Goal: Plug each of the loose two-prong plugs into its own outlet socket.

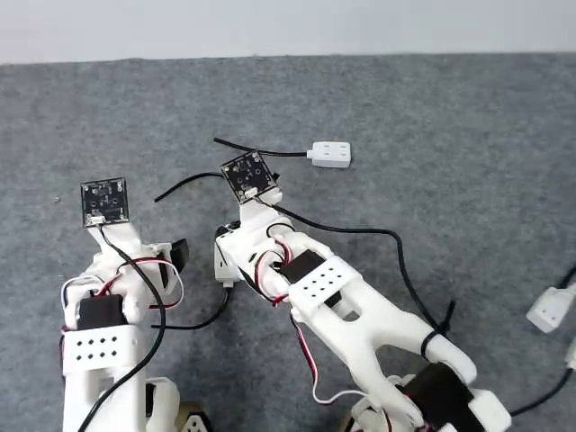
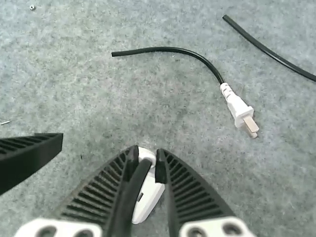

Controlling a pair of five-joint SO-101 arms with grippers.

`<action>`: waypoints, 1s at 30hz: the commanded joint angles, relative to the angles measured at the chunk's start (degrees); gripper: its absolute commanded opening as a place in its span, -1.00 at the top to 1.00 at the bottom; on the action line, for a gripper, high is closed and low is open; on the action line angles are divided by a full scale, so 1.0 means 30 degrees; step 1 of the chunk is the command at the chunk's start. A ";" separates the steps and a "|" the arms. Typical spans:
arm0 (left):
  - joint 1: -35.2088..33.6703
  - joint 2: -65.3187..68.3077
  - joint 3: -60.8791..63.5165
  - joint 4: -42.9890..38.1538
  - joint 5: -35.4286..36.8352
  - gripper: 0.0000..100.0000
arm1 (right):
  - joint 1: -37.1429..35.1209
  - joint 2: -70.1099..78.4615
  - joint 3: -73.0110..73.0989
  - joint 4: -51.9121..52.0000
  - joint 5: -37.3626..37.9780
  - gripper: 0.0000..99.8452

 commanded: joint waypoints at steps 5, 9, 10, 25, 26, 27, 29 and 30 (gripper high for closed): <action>0.0147 0.0029 -0.0161 -0.0440 -0.0234 0.48 | -0.0044 -0.0015 -0.1143 -0.0366 0.0850 0.98; 0.0147 0.0029 -0.0132 -0.0440 -0.0234 0.48 | -0.0044 -0.0015 -0.0908 -0.0366 0.0879 0.98; 0.0147 0.0029 -0.0132 -0.0440 -0.0234 0.48 | -0.0044 -0.0015 -0.0879 -0.0366 0.0879 0.98; 0.0147 0.0029 -0.0103 -0.0440 -0.0733 0.48 | -0.0103 0.2037 -0.1524 0.0396 0.1612 0.98; 0.0147 0.0029 -0.0103 -0.0410 -0.0791 0.48 | -0.0132 0.2037 -0.1524 0.0571 0.1788 0.98; 0.0147 0.0029 -0.0103 -0.0410 -0.0821 0.48 | -0.0190 0.2095 -0.1524 0.0718 0.2256 0.98; 0.0147 0.0029 -0.0103 -0.0410 -0.0821 0.48 | -0.0425 0.2154 -0.1465 0.1040 0.3018 0.98; 0.0147 0.0029 -0.0044 -0.0410 -0.0821 0.48 | -0.0542 0.2154 -0.1465 0.1363 0.3223 0.98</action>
